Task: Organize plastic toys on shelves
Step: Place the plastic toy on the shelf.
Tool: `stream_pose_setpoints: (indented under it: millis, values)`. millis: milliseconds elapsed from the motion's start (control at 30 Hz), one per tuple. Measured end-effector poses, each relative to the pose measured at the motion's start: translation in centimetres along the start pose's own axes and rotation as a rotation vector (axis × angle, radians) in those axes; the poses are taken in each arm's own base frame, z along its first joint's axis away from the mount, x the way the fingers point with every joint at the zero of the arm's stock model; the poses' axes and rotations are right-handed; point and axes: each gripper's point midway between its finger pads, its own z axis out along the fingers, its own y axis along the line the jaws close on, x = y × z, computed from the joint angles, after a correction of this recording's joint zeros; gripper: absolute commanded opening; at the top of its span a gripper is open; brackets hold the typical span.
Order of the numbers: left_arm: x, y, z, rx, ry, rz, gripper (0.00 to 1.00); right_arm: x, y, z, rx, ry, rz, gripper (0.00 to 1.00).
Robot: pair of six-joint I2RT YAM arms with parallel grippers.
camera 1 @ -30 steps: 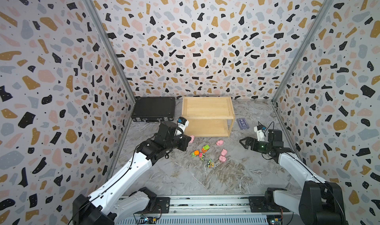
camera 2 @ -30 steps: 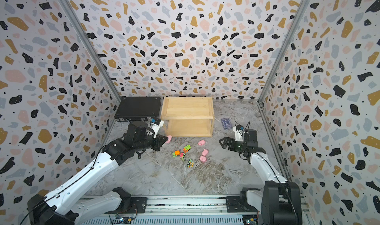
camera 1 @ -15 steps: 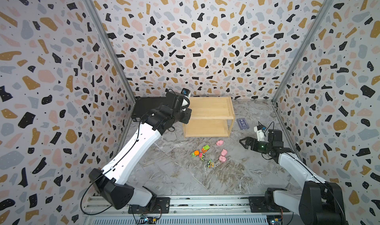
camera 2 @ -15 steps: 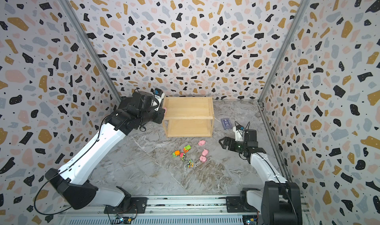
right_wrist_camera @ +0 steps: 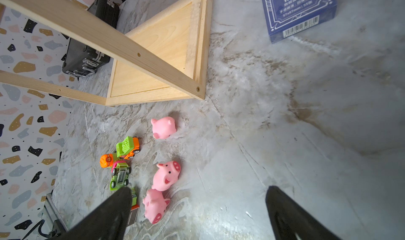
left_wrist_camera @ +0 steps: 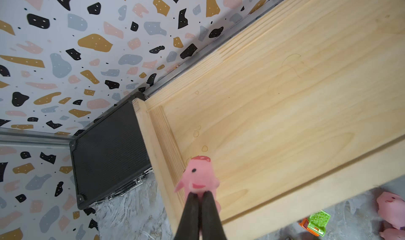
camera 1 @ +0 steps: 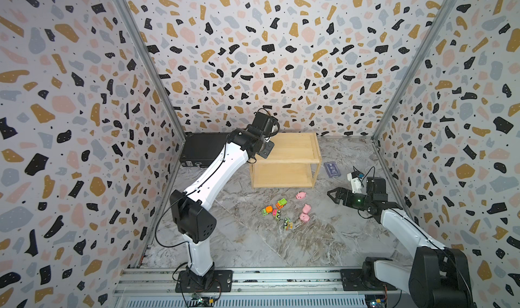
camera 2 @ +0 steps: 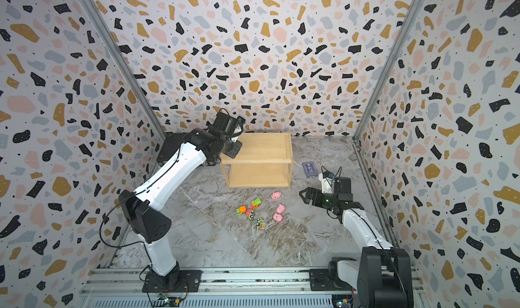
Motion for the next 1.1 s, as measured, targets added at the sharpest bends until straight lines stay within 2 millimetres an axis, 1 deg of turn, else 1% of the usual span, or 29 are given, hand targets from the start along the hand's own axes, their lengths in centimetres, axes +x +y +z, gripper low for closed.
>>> stream_pose_setpoints:
  millis: [167,300,333,400,600,700,800,867,900,933,1000,1100]
  values:
    - [-0.3,-0.8,2.0,-0.029,0.044,0.055,0.0,0.2,-0.2,0.2,0.002,0.009,0.004,1.0]
    - [0.2,-1.3,2.9,-0.041,0.079,0.09,0.0,0.2,-0.2,0.2,0.003,0.008,0.003,1.0]
    - [0.3,-1.5,3.0,-0.043,0.081,0.095,0.02,0.2,-0.2,0.2,0.003,0.008,0.003,1.0]
    - [0.3,-1.6,3.0,-0.046,0.081,0.101,0.08,0.2,-0.2,0.2,0.004,0.008,0.002,1.0]
    - [0.2,-2.0,2.9,-0.039,0.078,0.111,0.34,0.2,-0.2,0.2,0.006,0.008,0.002,1.0]
    - [0.1,-2.4,2.8,-0.026,0.076,0.114,0.41,0.2,-0.2,0.2,0.006,0.008,0.002,1.0]
    - [0.1,-2.7,2.8,-0.016,0.074,0.114,0.53,0.2,-0.2,0.2,0.006,0.008,0.001,1.0]
    - [0.0,-2.8,2.7,-0.007,0.07,0.111,0.6,0.1,-0.2,0.2,0.007,0.007,0.001,1.0]
    - [0.0,-2.9,2.7,-0.001,0.066,0.108,0.65,0.1,-0.3,0.2,0.007,0.007,0.0,1.0]
    - [-0.1,-3.0,2.6,0.005,0.058,0.102,0.7,0.2,-0.3,0.2,0.007,0.008,-0.001,1.0]
    - [0.0,-3.2,2.2,0.021,0.047,0.097,0.75,0.2,-0.2,0.2,0.005,0.009,-0.001,0.98]
    - [0.2,-3.4,1.0,0.057,0.012,0.074,0.86,0.3,-0.1,0.3,-0.001,0.015,-0.003,0.96]
